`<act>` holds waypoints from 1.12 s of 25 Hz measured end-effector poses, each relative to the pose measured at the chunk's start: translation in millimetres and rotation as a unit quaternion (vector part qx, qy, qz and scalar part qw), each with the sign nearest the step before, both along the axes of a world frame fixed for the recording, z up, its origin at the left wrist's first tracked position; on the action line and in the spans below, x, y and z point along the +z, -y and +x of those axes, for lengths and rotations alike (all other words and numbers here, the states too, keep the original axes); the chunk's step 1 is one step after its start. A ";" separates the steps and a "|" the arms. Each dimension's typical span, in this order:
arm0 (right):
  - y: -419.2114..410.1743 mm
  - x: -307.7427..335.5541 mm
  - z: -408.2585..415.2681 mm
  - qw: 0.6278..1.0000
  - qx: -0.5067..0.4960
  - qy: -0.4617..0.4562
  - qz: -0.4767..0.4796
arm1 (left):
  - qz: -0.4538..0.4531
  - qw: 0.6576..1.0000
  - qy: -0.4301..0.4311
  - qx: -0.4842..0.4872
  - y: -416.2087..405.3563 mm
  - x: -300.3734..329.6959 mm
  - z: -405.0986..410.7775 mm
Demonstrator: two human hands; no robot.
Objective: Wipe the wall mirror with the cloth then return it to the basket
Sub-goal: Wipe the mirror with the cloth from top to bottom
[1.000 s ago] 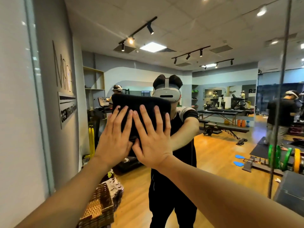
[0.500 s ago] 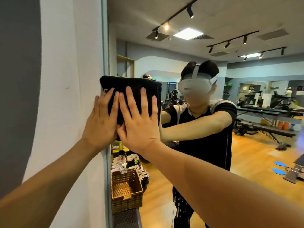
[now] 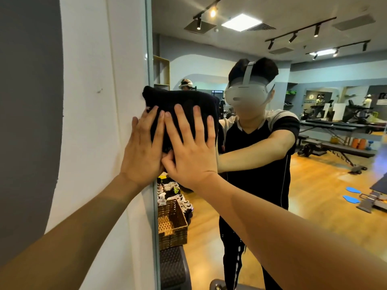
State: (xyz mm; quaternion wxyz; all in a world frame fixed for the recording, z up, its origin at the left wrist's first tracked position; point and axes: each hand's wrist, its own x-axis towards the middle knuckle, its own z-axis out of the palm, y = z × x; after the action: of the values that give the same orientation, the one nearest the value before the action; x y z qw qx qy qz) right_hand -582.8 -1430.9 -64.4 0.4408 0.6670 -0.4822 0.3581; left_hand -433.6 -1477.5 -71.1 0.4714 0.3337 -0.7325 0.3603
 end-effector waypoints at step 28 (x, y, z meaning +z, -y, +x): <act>-51.9 -106.2 -129.2 0.993 -0.043 -0.111 0.019 | 0.062 0.996 0.002 -0.061 -53.7 -117.8 -107.8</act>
State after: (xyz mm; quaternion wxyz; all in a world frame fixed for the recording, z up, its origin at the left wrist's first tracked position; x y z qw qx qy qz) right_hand -712.0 -1379.0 -170.7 0.4942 0.6896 -0.4648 0.2534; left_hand -541.4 -1423.8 -188.9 0.4690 0.3165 -0.7736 0.2854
